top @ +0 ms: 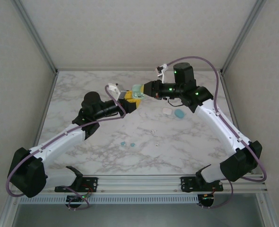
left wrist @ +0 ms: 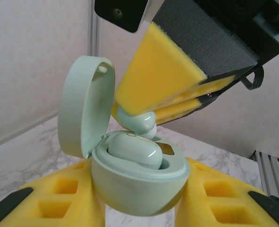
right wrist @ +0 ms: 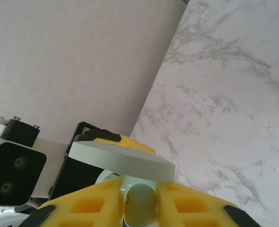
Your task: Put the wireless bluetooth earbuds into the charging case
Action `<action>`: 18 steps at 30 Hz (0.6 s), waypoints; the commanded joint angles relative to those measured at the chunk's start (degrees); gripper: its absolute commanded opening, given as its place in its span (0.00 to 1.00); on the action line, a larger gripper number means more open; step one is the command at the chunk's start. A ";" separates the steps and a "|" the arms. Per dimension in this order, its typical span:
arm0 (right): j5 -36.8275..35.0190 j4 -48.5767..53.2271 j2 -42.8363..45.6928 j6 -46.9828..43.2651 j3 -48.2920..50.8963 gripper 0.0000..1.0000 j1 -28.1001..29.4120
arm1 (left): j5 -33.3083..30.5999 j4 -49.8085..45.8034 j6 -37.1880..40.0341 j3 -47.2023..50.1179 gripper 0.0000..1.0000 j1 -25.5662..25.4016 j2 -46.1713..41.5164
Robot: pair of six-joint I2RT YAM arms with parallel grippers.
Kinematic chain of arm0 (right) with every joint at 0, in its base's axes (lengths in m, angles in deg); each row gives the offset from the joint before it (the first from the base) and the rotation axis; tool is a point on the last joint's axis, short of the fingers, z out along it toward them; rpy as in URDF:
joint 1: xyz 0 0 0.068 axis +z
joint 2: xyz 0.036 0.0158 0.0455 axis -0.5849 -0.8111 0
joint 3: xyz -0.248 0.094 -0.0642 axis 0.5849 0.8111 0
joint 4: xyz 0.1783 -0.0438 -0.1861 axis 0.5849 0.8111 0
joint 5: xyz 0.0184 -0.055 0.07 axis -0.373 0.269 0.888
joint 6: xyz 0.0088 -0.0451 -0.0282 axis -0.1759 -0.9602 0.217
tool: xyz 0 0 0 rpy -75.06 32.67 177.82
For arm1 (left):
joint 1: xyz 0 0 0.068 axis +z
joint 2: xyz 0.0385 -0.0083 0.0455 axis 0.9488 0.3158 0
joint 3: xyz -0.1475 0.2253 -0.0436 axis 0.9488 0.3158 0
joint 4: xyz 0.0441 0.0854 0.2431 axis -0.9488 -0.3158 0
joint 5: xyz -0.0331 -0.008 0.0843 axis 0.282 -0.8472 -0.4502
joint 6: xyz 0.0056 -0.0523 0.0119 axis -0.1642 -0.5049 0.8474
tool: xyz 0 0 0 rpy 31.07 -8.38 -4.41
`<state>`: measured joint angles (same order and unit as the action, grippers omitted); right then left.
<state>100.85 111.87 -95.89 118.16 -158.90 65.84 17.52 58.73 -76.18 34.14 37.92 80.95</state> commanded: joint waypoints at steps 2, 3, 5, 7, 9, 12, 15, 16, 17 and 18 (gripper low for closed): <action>-1.44 -3.42 1.08 1.70 2.23 0.24 0.55 | 0.93 4.93 -1.68 -0.51 0.29 -0.69 0.48; -1.74 -3.65 1.12 1.83 2.46 0.24 0.66 | 0.97 4.94 -1.69 -0.56 0.29 -0.69 0.54; -1.83 -4.52 1.30 2.33 2.69 0.24 0.70 | 1.10 4.94 -1.78 -0.60 0.29 -0.69 0.63; -1.78 -6.02 1.61 3.16 3.28 0.24 0.72 | 1.10 4.90 -1.93 -0.60 0.29 -0.82 0.63; -2.38 -7.23 1.90 4.13 3.88 0.24 0.79 | 1.01 4.92 -1.87 -0.51 0.29 -0.78 0.72; -3.72 -9.28 2.45 5.45 5.23 0.24 0.73 | 1.01 5.17 -2.08 -0.51 0.29 -0.79 0.80; -5.81 -10.19 3.09 5.70 6.29 0.24 0.81 | 1.01 5.16 -2.14 -0.71 0.29 -0.78 0.81; -5.87 -10.80 3.22 5.93 6.70 0.24 0.83 | 1.07 5.20 -2.22 -0.68 0.29 -0.78 0.83; -5.79 -10.96 3.12 5.96 6.64 0.24 0.82 | 1.10 5.10 -2.14 -0.68 0.29 -0.78 0.89; -5.57 -11.31 3.16 5.97 6.69 0.24 0.85 | 1.06 5.07 -2.12 -0.68 0.29 -0.83 0.98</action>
<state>97.66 103.43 -93.75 123.23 -153.22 66.38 17.06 59.87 -77.41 34.17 37.94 82.07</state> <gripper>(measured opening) 0.244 0.348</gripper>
